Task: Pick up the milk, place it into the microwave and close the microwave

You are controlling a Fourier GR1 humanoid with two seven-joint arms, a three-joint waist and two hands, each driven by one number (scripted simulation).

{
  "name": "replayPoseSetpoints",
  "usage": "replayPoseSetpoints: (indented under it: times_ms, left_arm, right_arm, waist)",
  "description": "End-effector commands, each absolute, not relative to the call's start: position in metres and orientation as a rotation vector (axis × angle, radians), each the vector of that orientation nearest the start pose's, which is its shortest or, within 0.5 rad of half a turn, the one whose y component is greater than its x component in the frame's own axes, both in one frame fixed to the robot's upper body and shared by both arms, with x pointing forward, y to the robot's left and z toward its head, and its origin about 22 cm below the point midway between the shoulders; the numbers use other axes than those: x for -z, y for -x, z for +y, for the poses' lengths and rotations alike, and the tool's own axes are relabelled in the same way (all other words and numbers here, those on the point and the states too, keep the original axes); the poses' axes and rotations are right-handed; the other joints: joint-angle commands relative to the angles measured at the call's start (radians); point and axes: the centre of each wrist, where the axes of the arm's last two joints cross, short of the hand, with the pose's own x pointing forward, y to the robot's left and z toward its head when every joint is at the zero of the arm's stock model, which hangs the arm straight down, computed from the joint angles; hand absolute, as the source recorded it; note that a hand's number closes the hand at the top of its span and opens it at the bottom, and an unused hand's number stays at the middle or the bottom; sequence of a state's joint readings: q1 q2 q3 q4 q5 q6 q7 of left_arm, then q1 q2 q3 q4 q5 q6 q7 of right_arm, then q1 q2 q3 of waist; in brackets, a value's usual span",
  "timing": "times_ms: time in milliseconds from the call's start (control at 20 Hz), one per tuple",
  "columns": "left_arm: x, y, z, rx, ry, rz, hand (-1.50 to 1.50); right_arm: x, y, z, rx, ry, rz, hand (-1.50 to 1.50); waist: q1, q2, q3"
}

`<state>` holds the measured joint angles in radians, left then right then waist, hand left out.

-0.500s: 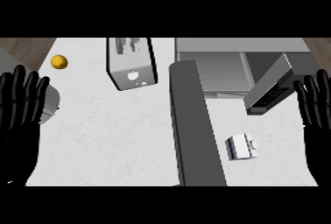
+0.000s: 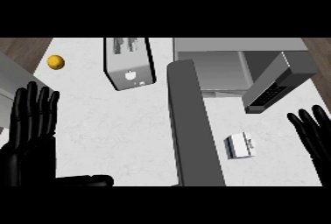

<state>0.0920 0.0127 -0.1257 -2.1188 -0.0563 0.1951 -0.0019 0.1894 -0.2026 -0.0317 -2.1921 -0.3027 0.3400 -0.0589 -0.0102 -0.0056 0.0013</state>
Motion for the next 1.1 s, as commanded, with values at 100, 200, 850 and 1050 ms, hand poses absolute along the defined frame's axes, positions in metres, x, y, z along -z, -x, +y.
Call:
replayPoseSetpoints:
  times_ms: [100,200,850,1050]
  left_arm:
    - [-0.095,-0.154,0.199,-0.215,-0.085,-1.974,-1.50]
    - [-0.094,-0.138,0.192,-0.238,-0.073,-1.962,-1.50]
    - [-0.078,-0.060,0.218,-0.204,-0.074,-1.976,-1.50]
    - [-0.071,-0.059,0.225,-0.204,-0.099,-1.987,-1.50]
  right_arm:
    - [-0.124,-0.142,-0.299,-0.372,-0.419,-2.025,-1.50]
    - [-0.095,-0.123,-0.302,-0.363,-0.419,-2.001,-1.50]
    - [-0.087,-0.109,-0.307,-0.411,-0.261,-2.008,-1.50]
    - [-0.077,-0.113,-0.287,-0.417,-0.235,-2.019,-1.50]
  waist:
    - [0.008,0.002,-0.001]
    - [0.005,0.000,0.000]
    - [0.023,0.000,-0.002]
    - [0.017,0.002,-0.002]
